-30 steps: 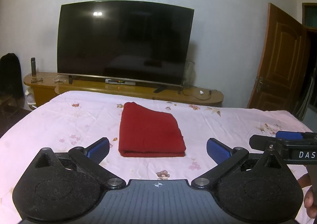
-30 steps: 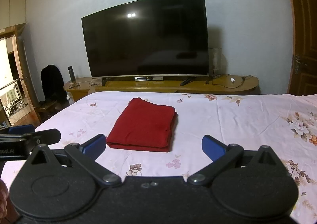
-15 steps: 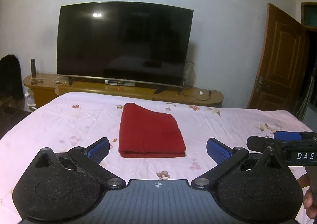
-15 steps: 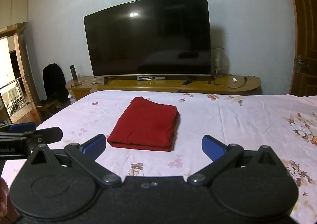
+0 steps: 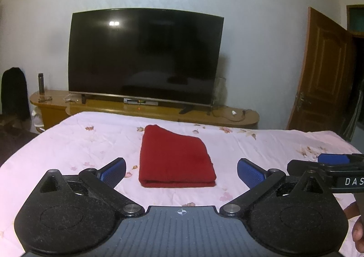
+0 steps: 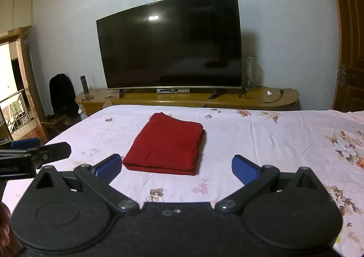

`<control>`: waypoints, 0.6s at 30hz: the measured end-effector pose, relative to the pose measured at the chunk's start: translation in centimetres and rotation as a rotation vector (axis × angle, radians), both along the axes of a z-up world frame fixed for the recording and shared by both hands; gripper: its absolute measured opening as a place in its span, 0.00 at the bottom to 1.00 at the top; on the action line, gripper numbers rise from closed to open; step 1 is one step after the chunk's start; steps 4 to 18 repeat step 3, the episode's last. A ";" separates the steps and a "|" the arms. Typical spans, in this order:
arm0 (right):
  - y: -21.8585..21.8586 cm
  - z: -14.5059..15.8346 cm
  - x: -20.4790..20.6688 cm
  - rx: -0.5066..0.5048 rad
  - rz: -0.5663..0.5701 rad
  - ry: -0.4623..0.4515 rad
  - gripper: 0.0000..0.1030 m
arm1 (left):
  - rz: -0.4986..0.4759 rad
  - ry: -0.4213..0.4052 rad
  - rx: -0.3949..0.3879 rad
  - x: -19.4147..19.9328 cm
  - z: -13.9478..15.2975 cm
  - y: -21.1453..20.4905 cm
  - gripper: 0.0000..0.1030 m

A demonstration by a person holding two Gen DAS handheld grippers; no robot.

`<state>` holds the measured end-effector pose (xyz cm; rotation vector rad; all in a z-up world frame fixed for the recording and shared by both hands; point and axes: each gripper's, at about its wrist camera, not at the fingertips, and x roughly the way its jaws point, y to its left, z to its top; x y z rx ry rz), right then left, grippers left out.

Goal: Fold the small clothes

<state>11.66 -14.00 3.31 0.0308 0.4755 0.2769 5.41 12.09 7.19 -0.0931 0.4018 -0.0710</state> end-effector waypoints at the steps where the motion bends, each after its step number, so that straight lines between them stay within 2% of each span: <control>1: 0.0 0.0 0.0 0.000 0.001 -0.001 0.99 | -0.001 0.002 -0.002 0.0 0.0 -0.1 1.00; 18: -0.1 0.1 0.1 0.000 0.006 -0.003 0.99 | -0.004 0.006 -0.001 0.0 -0.1 -0.2 1.00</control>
